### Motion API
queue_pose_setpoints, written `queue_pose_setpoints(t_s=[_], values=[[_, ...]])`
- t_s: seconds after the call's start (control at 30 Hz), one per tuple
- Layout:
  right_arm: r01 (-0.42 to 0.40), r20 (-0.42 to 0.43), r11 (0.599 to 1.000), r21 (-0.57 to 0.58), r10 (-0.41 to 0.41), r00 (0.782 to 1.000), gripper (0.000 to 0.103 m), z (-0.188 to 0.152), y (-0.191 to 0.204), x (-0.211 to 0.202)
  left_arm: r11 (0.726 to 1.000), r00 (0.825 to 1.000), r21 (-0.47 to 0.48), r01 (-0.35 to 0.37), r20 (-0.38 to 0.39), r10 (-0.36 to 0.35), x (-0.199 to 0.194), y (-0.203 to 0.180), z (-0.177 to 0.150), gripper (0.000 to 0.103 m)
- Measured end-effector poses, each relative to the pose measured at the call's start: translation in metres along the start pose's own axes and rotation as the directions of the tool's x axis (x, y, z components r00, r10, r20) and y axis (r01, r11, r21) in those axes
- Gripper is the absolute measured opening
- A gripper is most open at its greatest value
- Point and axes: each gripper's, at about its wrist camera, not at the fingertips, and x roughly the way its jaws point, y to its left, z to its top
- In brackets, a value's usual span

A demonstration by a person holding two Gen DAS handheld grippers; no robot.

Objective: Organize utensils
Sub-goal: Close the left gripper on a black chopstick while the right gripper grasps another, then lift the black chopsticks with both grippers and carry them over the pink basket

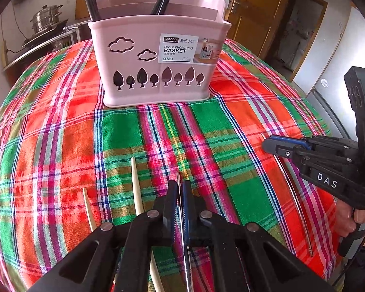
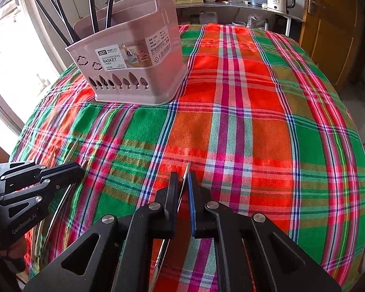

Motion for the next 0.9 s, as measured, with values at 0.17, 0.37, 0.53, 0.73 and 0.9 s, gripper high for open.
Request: queue_pose_setpoints(t_s=[0.17,0.37,0.53,0.73,0.9], values=[[-0.019,0.028,1.000,-0.015,0.019,0.999,0.004,0.002,0.006,-0.010,0.999,0.999,-0.025,0.035,-0.010,-0.035,-0.002,0.006,0.007,0.004],[-0.045,0.112,0.998,-0.036,0.049,0.993,0.004,0.013,0.013,-0.041,0.998,0.997,-0.017,0.064,0.051,-0.063,-0.031,0.007,0.022,0.003],[-0.053,0.204,0.997,-0.047,0.062,0.977,0.004,0.026,0.018,-0.075,0.997,0.987,0.011,0.071,0.143,-0.072,-0.073,0.002,0.043,0.003],[-0.047,0.310,0.997,-0.058,0.063,0.949,0.004,0.036,0.022,-0.115,0.996,0.965,0.031,0.082,0.247,-0.087,-0.118,0.002,0.062,0.003],[-0.042,0.365,0.997,-0.063,0.063,0.929,0.004,0.037,0.024,-0.134,0.996,0.956,0.036,0.086,0.279,-0.093,-0.133,0.002,0.069,0.003]])
